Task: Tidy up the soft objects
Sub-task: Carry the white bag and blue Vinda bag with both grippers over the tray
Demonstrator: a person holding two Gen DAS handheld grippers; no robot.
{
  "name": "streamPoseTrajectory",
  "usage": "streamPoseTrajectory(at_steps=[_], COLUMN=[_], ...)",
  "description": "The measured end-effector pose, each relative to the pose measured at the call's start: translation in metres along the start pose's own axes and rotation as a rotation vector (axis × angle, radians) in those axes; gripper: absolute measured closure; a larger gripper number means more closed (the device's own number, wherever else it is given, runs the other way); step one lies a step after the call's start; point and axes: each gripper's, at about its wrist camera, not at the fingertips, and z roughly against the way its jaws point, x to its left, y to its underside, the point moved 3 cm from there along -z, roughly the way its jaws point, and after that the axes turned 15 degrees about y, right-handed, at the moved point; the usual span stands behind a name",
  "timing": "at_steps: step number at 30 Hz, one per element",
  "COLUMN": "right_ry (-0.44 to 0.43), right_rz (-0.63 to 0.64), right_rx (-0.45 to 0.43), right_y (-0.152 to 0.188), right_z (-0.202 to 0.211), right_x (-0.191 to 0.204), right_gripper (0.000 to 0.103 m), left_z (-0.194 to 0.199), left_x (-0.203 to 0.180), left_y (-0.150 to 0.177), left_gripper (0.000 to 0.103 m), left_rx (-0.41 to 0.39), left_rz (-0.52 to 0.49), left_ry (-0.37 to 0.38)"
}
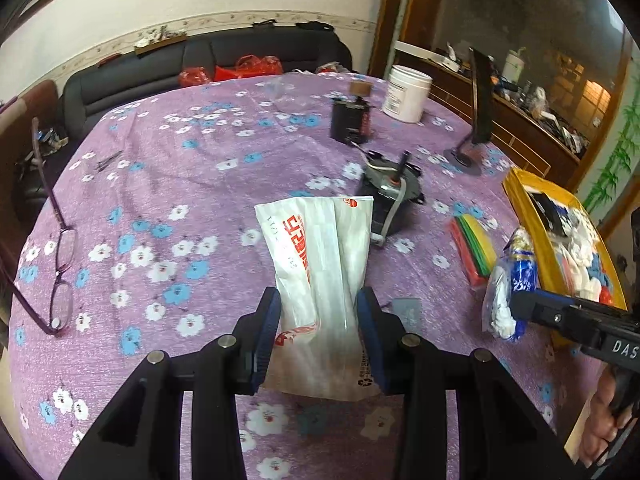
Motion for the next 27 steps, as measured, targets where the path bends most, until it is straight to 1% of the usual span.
streamPoseTrajectory(at_steps=[6,12,16,21,27], right_ry=[0.003,0.002,0.012,0.047,0.122], right_rz=[-0.042,-0.111,-0.153,-0.218,-0.302], right_rx=[-0.045,-0.097,-0.129,-0.172,-0.23], right_y=[0.001,-0.001,0.0,0.005,0.012], right_z=[0.025,0.052,0.068,0.087,0.115], right_x=[-0.03,-0.063,-0.088,-0.126,-0.177], right_gripper=[0.066,0.066,0.066,0.066,0.066], left_z=[0.003,-0.003,-0.013,-0.029,-0.051], left_x=[-0.025,-0.064,-0.101,-0.147,-0.207], left_y=[-0.002,-0.007,-0.007,-0.007,-0.007], left_gripper=[0.064,0.064,0.064,0.064,0.064], left_rx=[0.009,0.023,0.04,0.068,0.095], left_rz=[-0.044,-0.096,-0.147,-0.209,-0.284], left_ry=[0.017,0.053,0.095,0.148,0.206])
